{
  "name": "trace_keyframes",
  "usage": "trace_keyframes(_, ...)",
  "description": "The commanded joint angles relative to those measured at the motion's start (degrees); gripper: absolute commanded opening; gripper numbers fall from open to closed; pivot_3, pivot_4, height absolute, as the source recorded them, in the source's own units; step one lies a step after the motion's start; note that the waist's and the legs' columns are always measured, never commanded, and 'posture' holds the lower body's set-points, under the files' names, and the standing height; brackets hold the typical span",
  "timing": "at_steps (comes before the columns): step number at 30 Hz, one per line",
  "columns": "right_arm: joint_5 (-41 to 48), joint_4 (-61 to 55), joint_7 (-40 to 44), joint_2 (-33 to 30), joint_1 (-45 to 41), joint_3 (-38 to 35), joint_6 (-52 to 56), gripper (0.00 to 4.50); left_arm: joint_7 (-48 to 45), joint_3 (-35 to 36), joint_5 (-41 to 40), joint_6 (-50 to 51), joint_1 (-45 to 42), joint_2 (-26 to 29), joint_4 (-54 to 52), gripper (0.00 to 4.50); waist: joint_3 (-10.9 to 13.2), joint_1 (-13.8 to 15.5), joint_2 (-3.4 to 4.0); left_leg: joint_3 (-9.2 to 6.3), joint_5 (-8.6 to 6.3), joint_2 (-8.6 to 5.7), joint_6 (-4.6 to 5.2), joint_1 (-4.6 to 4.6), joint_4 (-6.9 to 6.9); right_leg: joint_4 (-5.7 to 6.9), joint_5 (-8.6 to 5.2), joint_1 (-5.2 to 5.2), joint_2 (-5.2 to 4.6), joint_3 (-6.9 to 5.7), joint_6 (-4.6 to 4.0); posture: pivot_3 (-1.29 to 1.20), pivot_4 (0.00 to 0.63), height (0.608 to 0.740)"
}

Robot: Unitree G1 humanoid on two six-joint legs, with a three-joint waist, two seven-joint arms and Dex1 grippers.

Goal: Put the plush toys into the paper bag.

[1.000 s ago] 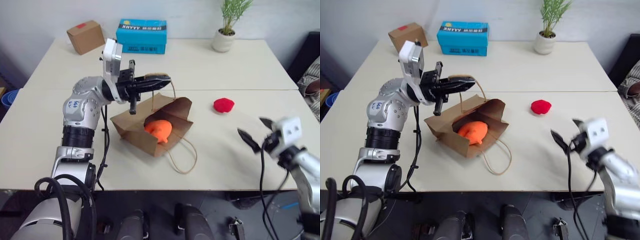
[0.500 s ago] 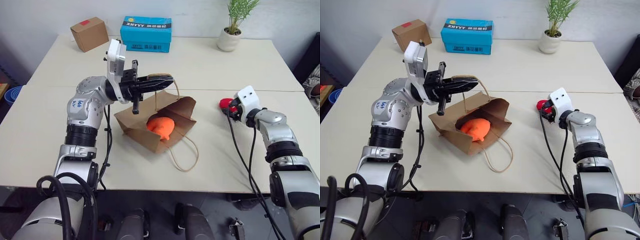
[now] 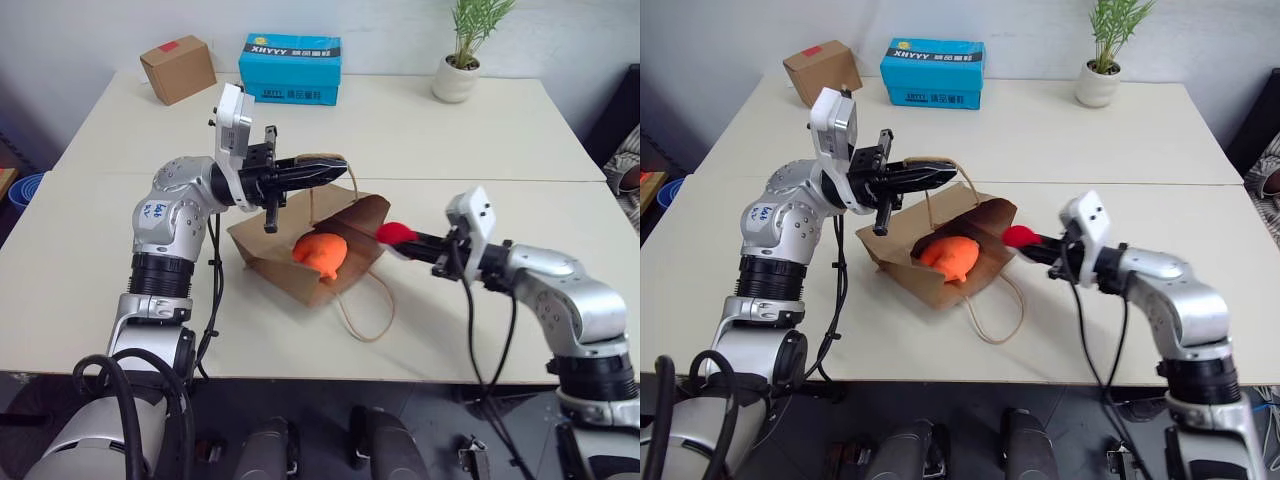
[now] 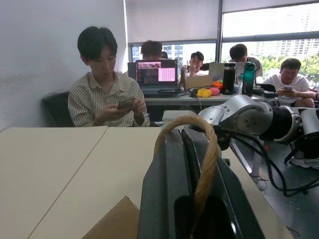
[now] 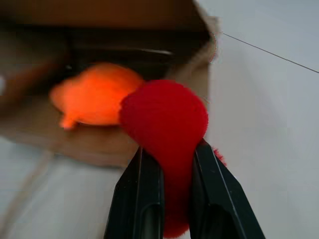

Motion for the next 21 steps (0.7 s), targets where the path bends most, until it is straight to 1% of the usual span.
trace_keyframes(1, 2.3, -6.0, -9.6, 8.0, -0.3, 2.8, 5.1, 0.19, -1.3, -0.4, -1.8, 2.2, -1.0, 0.0, -3.4, 0.00, 0.0, 0.0, 0.00, 0.00, 0.00, 0.00, -0.01, 0.00, 0.00, 0.02, -0.01, 0.00, 0.01, 0.00, -0.01, 0.00, 0.150, 0.740)
trace_keyframes(2, -0.6, -4.1, -12.3, 10.8, -1.0, 4.9, 3.2, 0.19, -1.6, -0.6, -2.0, 2.9, -0.9, -0.1, -3.9, 0.00, 0.0, 0.0, 0.00, 0.01, 0.00, 0.00, -0.02, 0.00, 0.00, 0.01, -0.01, -0.02, 0.02, -0.01, -0.01, 0.00, 0.150, 0.740)
trace_keyframes(4, -6.4, 0.6, -15.3, 13.4, -3.0, 8.8, -0.7, 0.19, -1.7, -0.8, -2.1, 3.7, -0.8, -0.5, -4.5, 0.00, 0.0, -0.1, 0.00, 0.05, 0.00, -0.06, -0.01, -0.03, -0.02, 0.04, -0.01, -0.08, 0.10, -0.02, -0.02, 0.00, 0.150, 0.740)
trace_keyframes(7, -12.8, 9.2, -21.8, 18.1, -7.6, 10.4, -7.0, 0.19, -1.5, -0.8, -2.8, 5.0, -0.9, -0.9, -5.4, 0.00, 0.0, 0.0, -0.01, 0.19, 0.05, -0.17, 0.07, -0.28, 0.01, 0.19, 0.00, -0.43, 0.13, -0.05, 0.00, 0.00, 0.150, 0.740)
trace_keyframes(8, -14.7, 11.5, -22.8, 18.9, -8.7, 11.0, -8.9, 0.19, -1.5, -0.8, -3.1, 5.3, -1.0, -0.9, -5.6, 0.00, 0.0, 0.0, -0.01, 0.20, 0.09, -0.20, 0.11, -0.51, 0.07, 0.24, 0.02, -0.65, 0.11, -0.07, 0.03, 0.00, 0.150, 0.740)
trace_keyframes(10, -17.7, 16.1, -25.0, 20.9, -10.6, 11.7, -12.2, 0.19, -1.5, -0.7, -3.7, 6.4, -0.9, -1.0, -6.3, 0.00, 0.0, 0.0, -0.01, 0.20, 0.10, -0.21, 0.11, -0.56, 0.10, 0.27, 0.02, -0.69, 0.12, -0.11, 0.04, 0.00, 0.150, 0.740)
trace_keyframes(13, -20.0, 20.6, -27.6, 23.8, -12.4, 11.6, -14.8, 0.19, -1.5, -0.8, -3.9, 7.2, -0.3, -0.9, -7.1, 0.00, 0.0, -0.3, -0.01, 0.20, 0.10, -0.19, 0.11, -0.57, 0.07, 0.24, 0.02, -0.69, 0.14, -0.11, 0.03, 0.00, 0.150, 0.740)
trace_keyframes(17, -20.8, 22.5, -27.9, 26.4, -13.1, 11.8, -15.2, 0.19, -1.7, -0.4, -4.0, 7.3, 0.0, -0.6, -6.7, 0.00, 0.0, -1.0, -0.01, 0.19, 0.11, -0.16, 0.09, -0.57, 0.06, 0.25, 0.02, -0.69, 0.16, -0.10, 0.03, 0.00, 0.150, 0.740)
trace_keyframes(19, -23.0, 25.6, -28.8, 26.7, -13.8, 12.9, -15.6, 0.19, -1.7, -0.2, -4.0, 7.1, 0.0, -0.5, -6.2, 0.00, 0.0, -1.4, -0.01, 0.19, 0.12, -0.16, 0.09, -0.56, 0.06, 0.26, 0.02, -0.68, 0.16, -0.08, 0.03, 0.00, 0.150, 0.740)
trace_keyframes(21, -23.5, 28.8, -27.4, 26.6, -13.6, 13.2, -16.8, 0.19, -1.5, 0.2, -3.9, 6.6, -0.1, -0.8, -5.8, 0.00, 0.0, -1.5, -0.01, 0.18, 0.12, -0.16, 0.08, -0.54, 0.06, 0.28, 0.01, -0.67, 0.16, -0.07, 0.03, 0.00, 0.150, 0.740)
